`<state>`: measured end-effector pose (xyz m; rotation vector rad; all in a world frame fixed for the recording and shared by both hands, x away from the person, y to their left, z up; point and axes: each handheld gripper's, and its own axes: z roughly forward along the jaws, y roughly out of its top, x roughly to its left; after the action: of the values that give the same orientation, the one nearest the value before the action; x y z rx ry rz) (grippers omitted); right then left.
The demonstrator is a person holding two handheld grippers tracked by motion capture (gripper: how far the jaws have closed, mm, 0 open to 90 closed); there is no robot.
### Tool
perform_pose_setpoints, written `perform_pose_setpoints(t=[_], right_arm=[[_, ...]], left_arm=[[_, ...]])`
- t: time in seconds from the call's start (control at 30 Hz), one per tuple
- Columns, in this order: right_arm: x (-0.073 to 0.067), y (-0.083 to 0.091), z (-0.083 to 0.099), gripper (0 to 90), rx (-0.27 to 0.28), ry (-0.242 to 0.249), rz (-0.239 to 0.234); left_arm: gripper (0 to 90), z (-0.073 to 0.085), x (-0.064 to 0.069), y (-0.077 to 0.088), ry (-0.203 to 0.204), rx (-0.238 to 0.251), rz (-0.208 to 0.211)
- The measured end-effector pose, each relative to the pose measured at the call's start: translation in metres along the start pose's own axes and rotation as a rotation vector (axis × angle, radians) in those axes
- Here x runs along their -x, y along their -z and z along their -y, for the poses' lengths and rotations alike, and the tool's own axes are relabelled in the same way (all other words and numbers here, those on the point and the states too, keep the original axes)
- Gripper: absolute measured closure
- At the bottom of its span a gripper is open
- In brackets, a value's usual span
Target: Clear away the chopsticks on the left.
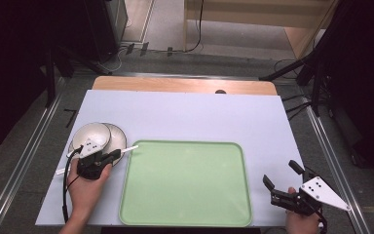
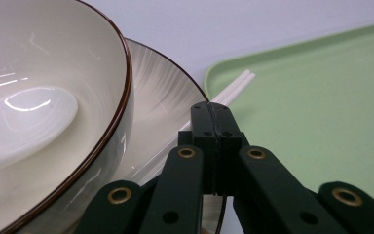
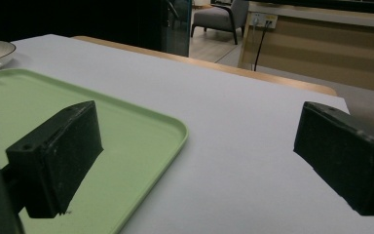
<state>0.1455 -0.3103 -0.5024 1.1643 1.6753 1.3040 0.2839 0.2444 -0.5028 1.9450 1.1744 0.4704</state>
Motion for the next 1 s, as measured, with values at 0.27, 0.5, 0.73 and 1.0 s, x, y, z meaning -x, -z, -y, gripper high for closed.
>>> perform_pose_setpoints(t=[0.27,0.5,0.73,1.0], right_arm=[[-0.002,-0.001,-0.001,4.0,0.001,0.010,-0.001],[-0.004,-0.005,-0.002,4.0,0.002,0.018,-0.011],[-0.004,-0.007,-0.003,4.0,0.005,0.034,-0.018],[-0.003,-0.005,-0.003,4.0,0.012,0.030,-0.016]], left_arm=[[90.0,-0.008,0.006,-0.006,-0.024,-0.016,-0.068],[79.9,-0.002,0.006,0.022,-0.078,0.015,0.012],[76.9,0.016,-0.020,0.059,-0.102,0.004,0.100],[77.3,0.022,-0.049,0.073,-0.097,0.015,0.096]])
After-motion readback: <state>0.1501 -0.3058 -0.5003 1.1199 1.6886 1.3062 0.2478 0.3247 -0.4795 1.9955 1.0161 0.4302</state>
